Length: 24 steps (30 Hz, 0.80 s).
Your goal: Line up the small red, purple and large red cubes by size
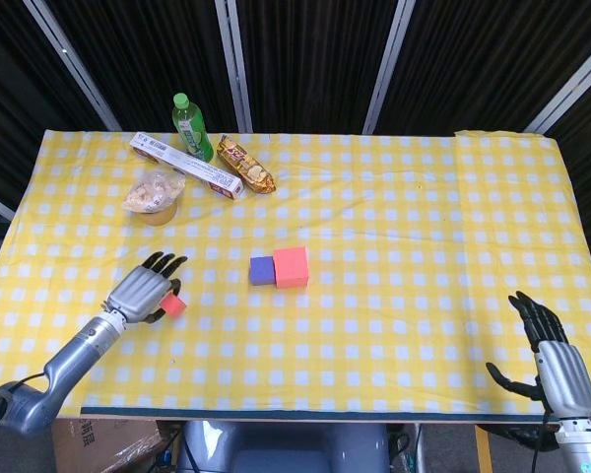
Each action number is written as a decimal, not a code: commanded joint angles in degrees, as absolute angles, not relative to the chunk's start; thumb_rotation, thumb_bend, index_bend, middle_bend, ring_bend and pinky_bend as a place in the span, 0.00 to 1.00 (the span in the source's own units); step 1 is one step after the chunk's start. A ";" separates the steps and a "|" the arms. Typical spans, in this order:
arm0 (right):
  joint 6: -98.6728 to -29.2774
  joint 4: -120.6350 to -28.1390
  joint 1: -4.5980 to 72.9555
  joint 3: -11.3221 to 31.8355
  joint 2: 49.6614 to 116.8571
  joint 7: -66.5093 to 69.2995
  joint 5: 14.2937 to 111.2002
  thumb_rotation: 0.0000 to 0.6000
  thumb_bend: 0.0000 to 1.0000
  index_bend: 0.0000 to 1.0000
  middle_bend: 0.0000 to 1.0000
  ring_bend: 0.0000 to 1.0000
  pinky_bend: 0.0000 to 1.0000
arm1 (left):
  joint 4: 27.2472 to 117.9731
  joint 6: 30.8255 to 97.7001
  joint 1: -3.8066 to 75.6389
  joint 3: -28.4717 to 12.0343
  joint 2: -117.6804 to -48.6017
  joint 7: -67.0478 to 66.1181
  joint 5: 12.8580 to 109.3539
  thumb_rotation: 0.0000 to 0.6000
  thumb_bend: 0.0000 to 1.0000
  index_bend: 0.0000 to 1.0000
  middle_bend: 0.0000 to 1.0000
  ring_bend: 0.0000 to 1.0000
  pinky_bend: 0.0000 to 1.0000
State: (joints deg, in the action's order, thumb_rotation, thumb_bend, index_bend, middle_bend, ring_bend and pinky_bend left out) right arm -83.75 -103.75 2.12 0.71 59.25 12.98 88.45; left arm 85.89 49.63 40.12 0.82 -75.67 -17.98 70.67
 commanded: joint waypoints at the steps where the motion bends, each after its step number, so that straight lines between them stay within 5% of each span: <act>1: -83.69 -103.76 2.14 0.71 59.16 13.23 88.40 1.00 0.31 0.00 0.00 0.00 0.00 | 93.42 52.08 42.90 -5.92 -77.69 -32.50 52.10 1.00 0.43 0.48 0.00 0.00 0.00; 10: -83.31 -104.00 2.32 0.67 58.62 14.04 88.37 1.00 0.31 0.00 0.00 0.00 0.00 | 97.75 64.84 53.73 -12.80 -86.61 -53.46 19.65 1.00 0.43 0.46 0.00 0.00 0.00; 24: -83.16 -103.86 2.31 0.53 58.39 15.05 88.35 1.00 0.31 0.00 0.00 0.00 0.00 | 88.75 72.06 61.63 -18.05 -97.64 -61.10 6.42 1.00 0.43 0.46 0.00 0.00 0.00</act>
State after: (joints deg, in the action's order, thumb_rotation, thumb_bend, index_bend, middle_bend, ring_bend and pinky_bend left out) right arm -83.18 -103.86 2.30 0.54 58.40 15.03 88.37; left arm 89.58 71.71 61.02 -17.70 -96.86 -60.60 7.00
